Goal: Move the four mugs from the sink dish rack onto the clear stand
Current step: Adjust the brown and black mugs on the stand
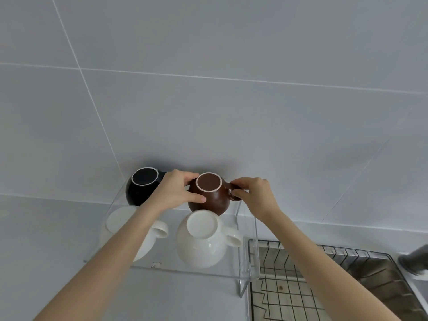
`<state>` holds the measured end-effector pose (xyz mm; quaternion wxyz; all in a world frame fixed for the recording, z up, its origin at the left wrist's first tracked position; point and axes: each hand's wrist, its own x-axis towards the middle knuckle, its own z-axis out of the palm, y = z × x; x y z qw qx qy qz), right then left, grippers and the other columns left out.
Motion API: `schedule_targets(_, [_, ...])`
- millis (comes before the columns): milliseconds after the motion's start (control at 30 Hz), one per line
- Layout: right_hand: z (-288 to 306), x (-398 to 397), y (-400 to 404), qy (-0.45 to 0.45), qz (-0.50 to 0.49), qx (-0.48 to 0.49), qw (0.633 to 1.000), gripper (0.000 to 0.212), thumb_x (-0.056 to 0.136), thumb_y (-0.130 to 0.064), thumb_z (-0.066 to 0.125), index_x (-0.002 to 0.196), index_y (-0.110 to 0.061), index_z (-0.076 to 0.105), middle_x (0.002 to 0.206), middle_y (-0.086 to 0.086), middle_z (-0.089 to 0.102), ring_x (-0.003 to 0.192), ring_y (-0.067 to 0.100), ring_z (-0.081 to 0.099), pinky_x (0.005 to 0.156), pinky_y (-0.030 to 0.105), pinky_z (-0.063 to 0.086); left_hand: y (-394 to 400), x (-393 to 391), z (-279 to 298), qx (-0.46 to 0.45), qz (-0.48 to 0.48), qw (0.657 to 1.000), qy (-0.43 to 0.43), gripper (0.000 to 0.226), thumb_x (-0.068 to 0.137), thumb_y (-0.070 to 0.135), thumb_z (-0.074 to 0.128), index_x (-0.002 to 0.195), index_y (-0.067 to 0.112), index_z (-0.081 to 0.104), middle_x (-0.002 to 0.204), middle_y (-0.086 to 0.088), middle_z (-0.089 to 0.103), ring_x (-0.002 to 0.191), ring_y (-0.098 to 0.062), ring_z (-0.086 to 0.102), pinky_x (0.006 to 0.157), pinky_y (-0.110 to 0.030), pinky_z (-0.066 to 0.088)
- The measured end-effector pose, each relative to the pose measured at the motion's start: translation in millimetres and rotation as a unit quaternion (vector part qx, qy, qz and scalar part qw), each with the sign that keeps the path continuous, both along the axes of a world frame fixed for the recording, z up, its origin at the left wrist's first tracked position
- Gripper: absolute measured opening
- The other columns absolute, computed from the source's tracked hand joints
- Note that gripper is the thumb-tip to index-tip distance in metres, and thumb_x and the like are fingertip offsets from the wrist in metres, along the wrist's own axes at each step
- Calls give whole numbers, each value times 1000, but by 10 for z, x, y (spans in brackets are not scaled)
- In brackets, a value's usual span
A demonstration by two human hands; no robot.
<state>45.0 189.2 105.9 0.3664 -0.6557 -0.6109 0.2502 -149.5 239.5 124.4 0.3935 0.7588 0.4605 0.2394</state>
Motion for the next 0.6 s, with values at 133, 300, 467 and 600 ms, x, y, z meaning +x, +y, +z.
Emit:
schedule_targets(133, [-18,-36,-37,14,-24,12,1000,11,75,2,59,81,5,67,79,26,70,78,38,65,78,41,50,32,-10,25,-9,-10,1000,-1,56,57,4,81,110,15,64,99,11,63,93,7,57,71,8,36])
schedule_targets(300, [-45,-66,-70,30,-42,19,998,10,74,1,57,78,8,63,79,33,64,81,46,58,82,55,48,30,-19,2,-9,-11,1000,-3,57,59,4,80,112,14,62,102,10,61,100,-1,54,72,8,35])
schedule_targets(467, [-57,-62,-80,29,-46,18,998,10,75,-1,58,79,6,63,80,32,65,82,46,58,84,56,47,21,-31,-56,-15,0,1000,-23,60,59,6,80,115,18,61,111,7,63,107,-3,54,94,-14,38])
schedule_targets(600, [-17,-16,-78,14,-28,-20,999,14,77,-3,60,88,0,68,89,24,71,90,37,64,89,43,50,-42,-28,-83,-13,-1,999,-41,62,63,6,78,119,22,56,114,9,60,113,-8,53,102,-29,41])
